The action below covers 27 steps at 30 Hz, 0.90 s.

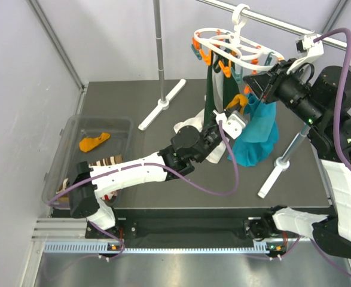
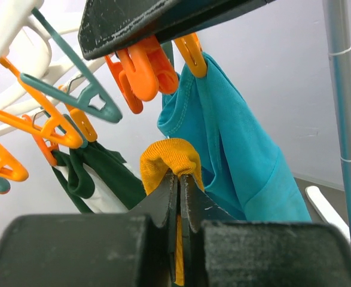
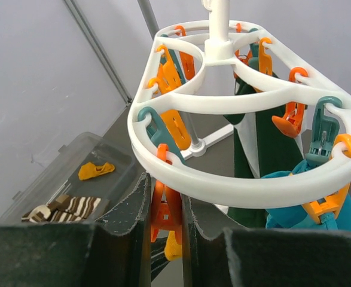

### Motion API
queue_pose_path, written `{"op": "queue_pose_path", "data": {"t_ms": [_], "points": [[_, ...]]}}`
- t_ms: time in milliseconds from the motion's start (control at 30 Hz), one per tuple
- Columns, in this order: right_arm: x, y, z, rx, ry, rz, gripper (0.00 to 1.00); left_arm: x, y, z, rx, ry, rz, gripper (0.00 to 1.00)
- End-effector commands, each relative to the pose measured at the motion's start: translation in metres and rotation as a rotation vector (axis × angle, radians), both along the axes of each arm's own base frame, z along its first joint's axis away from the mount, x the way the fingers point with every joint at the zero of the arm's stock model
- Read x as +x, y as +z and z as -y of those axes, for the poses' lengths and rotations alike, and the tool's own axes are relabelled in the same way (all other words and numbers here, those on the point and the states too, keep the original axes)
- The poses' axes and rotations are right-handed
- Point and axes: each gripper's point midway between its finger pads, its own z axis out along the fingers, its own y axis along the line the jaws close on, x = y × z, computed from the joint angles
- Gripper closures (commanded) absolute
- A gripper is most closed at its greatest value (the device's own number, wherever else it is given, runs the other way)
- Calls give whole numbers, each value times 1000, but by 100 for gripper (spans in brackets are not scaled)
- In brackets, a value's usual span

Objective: Clip the socks to the hanger
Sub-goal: Clamp the sock onto the hanger.

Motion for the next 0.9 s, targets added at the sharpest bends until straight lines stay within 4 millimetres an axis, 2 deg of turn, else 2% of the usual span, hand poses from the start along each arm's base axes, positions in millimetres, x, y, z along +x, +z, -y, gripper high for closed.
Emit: {"op": "queue_pose_path", "data": {"t_ms": [0,367,867], "points": [[-7,4,-9,17,54,8,100,-5,25,-8,-74,3,60,100],[-3,-2,-10,6,49,-1,100,-14,40,-2,-93,-68,63,100],[-3,-6,-7,-11,39,2,100,-22,68,-15,-182,-84,91,100]]}}
